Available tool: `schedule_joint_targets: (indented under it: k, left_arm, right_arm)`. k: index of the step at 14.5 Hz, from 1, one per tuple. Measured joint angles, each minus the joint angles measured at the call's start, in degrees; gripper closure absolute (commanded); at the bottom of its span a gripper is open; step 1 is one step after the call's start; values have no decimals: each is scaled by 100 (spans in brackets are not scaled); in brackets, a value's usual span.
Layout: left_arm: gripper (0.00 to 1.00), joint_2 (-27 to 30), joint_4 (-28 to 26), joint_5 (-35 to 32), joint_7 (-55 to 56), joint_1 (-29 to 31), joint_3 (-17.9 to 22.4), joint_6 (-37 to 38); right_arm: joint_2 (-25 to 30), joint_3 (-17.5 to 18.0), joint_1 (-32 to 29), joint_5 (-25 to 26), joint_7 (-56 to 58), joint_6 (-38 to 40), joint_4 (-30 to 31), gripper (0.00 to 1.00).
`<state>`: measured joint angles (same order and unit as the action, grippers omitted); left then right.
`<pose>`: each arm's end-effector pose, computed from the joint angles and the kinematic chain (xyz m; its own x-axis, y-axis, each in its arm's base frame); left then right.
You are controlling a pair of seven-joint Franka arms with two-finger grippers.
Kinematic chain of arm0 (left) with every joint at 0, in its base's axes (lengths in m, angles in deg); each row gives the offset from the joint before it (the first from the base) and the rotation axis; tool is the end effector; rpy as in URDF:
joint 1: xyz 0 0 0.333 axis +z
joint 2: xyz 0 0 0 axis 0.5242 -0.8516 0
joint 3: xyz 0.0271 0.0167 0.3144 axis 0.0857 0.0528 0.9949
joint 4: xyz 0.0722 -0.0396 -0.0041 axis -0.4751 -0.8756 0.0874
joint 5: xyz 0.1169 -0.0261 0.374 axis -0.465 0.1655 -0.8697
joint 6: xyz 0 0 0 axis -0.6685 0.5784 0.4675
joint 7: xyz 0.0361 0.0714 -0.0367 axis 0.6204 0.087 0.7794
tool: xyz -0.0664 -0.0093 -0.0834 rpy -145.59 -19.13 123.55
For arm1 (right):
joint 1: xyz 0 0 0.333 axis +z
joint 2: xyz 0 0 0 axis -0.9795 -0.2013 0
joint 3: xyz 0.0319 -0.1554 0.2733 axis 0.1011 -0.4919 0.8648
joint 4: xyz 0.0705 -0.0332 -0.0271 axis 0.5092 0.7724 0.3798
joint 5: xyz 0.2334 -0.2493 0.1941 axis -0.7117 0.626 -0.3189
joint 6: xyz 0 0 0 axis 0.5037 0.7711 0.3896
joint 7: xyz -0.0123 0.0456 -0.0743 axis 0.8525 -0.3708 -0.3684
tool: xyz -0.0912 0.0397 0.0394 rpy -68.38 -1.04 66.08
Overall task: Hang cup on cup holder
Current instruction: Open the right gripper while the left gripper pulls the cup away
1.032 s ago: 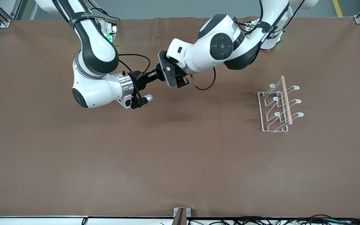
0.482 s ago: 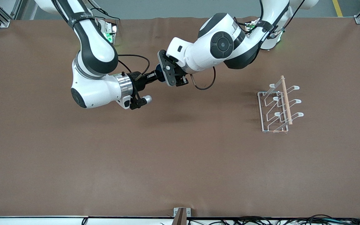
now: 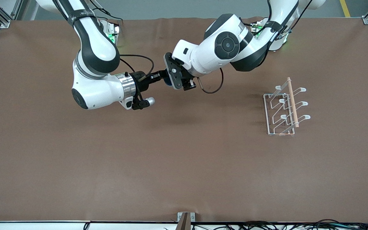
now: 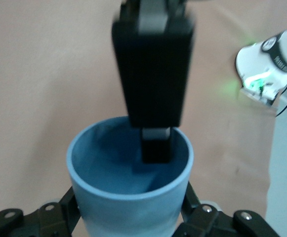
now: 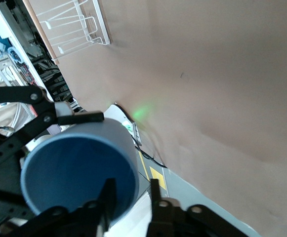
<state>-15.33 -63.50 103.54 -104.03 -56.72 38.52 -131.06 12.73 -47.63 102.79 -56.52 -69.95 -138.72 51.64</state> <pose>0.4646 -0.4829 0.4573 0.4157 -0.8724 0.2571 -0.8680 -0.2961 0.3987 0.5139 0.3407 0.4095 0.8311 0.2894 -0.4749 -0.1748 -0.6746 -0.7172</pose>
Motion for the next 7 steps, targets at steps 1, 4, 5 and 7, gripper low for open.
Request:
schedule_joint_targets:
  k: [1, 4, 5, 7]
  left_arm:
    - [79, 25, 21, -92, 5, 31, -1, 131]
    - [80, 131, 55, -831, 297, 260, 45, 893]
    - [85, 159, 61, -1338, 553, 369, 56, 1287]
    - [100, 175, 80, -2392, 1078, 466, 59, 2034]
  right_arm:
    - [24, -4, 0, 0, -77, -3, -5, 0]
    - [79, -62, -90, 9, -147, 191, -21, 0]
    - [119, -98, -212, 80, -151, 239, -21, 0]
    - [235, -172, -575, 764, -158, 262, -33, 0]
